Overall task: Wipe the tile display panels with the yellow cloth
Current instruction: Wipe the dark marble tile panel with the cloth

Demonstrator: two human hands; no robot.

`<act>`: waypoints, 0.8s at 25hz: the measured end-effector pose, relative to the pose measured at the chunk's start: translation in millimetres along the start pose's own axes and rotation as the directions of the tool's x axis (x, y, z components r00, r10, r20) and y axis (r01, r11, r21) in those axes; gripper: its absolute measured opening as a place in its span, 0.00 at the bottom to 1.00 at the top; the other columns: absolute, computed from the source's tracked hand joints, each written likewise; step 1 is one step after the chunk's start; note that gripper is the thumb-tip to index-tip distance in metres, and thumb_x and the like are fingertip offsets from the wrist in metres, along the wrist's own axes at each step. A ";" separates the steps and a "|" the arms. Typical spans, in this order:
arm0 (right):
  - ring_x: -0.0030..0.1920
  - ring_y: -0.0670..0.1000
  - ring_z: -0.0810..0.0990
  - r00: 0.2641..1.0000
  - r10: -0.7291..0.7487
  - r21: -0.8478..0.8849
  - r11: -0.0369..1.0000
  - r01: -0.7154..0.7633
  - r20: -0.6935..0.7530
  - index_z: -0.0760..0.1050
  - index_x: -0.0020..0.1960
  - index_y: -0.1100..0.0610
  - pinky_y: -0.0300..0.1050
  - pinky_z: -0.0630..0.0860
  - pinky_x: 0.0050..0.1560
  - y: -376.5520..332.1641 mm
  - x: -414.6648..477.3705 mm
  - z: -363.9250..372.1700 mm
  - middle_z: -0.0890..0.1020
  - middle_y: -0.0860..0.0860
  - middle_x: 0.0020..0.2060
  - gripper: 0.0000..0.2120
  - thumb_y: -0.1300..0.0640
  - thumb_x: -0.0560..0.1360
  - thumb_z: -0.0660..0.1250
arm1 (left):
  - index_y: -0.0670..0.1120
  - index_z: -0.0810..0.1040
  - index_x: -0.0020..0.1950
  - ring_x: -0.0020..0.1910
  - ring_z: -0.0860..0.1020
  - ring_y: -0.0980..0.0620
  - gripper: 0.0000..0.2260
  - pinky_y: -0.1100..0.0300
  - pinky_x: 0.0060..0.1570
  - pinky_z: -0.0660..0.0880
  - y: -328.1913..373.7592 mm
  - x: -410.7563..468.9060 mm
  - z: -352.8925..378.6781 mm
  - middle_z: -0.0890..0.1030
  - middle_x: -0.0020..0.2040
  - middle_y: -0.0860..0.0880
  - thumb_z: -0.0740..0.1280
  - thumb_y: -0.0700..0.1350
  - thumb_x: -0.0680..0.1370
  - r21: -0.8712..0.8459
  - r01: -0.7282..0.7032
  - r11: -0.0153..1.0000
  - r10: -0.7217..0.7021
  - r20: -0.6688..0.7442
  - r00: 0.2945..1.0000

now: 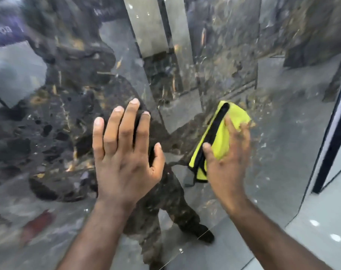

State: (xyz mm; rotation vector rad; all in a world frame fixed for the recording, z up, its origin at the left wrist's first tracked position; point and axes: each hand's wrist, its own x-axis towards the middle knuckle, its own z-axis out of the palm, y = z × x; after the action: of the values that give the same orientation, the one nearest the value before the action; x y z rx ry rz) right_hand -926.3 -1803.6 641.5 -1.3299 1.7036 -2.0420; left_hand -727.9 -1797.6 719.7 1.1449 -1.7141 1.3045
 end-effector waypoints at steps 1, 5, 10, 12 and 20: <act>0.83 0.48 0.55 0.993 -0.105 0.002 0.994 0.105 0.050 0.66 0.82 0.45 0.48 0.55 0.83 -3.4 8.4 -3.2 0.57 0.52 0.83 0.36 0.56 0.78 0.76 | 0.41 0.76 0.77 0.80 0.63 0.41 0.27 0.40 0.84 0.54 10.5 12.1 6.1 0.70 0.82 0.42 0.68 0.53 0.81 -0.002 -0.020 1.000 0.020 -0.013 1.000; 0.81 0.46 0.59 0.932 -0.360 -0.037 0.933 0.359 -0.030 0.68 0.81 0.47 0.56 0.60 0.82 -9.7 108.2 -22.0 0.59 0.53 0.82 0.34 0.55 0.77 0.74 | 0.43 0.68 0.84 0.85 0.59 0.43 0.31 0.43 0.86 0.50 46.4 45.0 24.3 0.64 0.86 0.43 0.65 0.53 0.83 0.016 -0.037 0.999 0.037 -0.015 0.999; 0.82 0.41 0.54 0.999 -0.013 0.027 1.000 0.014 -0.039 0.63 0.83 0.43 0.53 0.56 0.82 54.9 79.9 -29.3 0.55 0.54 0.84 0.35 0.50 0.79 0.73 | 0.45 0.58 0.89 0.87 0.55 0.45 0.33 0.42 0.86 0.52 57.5 39.5 37.6 0.59 0.88 0.45 0.62 0.56 0.86 0.078 -0.155 0.985 0.151 0.053 0.987; 0.84 0.50 0.55 0.992 -0.091 0.056 0.995 0.086 0.093 0.64 0.82 0.41 0.47 0.57 0.82 41.4 51.9 -28.5 0.53 0.51 0.83 0.37 0.53 0.78 0.76 | 0.44 0.59 0.88 0.87 0.56 0.44 0.34 0.41 0.86 0.53 58.0 37.7 36.4 0.60 0.87 0.44 0.63 0.56 0.85 0.102 -0.151 0.983 0.147 0.048 0.988; 0.81 0.43 0.55 0.993 0.041 0.074 0.997 -0.033 -0.109 0.63 0.83 0.45 0.23 0.46 0.72 45.1 117.4 -34.9 0.57 0.56 0.84 0.34 0.52 0.80 0.70 | 0.42 0.61 0.87 0.87 0.58 0.42 0.33 0.39 0.85 0.56 58.3 35.9 38.0 0.61 0.87 0.43 0.64 0.55 0.86 0.075 -0.159 0.984 0.157 0.032 0.987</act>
State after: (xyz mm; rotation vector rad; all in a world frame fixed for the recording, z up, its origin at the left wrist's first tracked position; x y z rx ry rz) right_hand -1037.8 -1867.2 665.0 -1.1757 1.6673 -2.1712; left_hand -795.9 -1836.5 721.1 1.0918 -1.8185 1.4695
